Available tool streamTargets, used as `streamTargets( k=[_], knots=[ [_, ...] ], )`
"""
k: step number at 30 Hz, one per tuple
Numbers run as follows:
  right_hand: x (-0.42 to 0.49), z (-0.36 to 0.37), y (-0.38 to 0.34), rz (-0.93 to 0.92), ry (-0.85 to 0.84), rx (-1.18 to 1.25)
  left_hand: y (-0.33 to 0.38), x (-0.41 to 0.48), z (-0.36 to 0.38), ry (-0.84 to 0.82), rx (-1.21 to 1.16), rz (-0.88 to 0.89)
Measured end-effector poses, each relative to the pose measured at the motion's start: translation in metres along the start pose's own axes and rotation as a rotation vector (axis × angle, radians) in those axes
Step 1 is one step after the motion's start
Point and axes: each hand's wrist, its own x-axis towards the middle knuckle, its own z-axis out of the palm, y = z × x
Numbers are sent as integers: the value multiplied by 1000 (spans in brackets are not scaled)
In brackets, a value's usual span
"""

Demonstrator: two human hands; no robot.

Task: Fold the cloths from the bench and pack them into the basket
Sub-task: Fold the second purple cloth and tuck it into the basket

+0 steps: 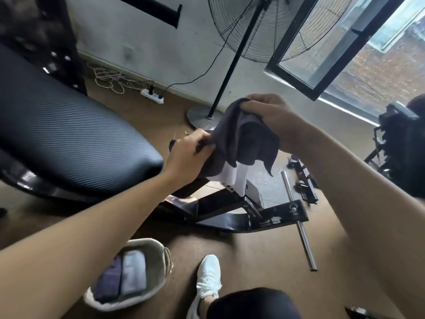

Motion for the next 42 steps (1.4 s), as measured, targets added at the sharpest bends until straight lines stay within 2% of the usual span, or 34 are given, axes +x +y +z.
streamTargets(
  k=[5,11,17,22,25,27,30,37,42],
  knots=[
    [-30,23,23,44,34,-89,-10,-47,-56,-38,-91,-114],
    [-80,71,50,-33,-105,-269,-8,-101,-103,-45,-275,-202],
    [-130,122,97,-43,-63,-125,-20,-170,-125,-66,-303,-300],
    [-179,168,144,81,-81,72,-40,-242,-130,-104,-454,-581],
    [-205,192,176,161,-96,74,-49,-260,-136,-233,-401,-670],
    [-212,201,189,177,-98,11,-51,-264,-136,-228,-455,-738],
    [-212,209,185,135,-102,-104,-51,-271,-133,-193,-610,-830],
    [-242,253,152,-140,-171,-7,-61,-272,-120,-167,-642,-918],
    [-240,273,157,-111,-60,22,-68,-271,-119,-124,-694,-960]
  ],
)
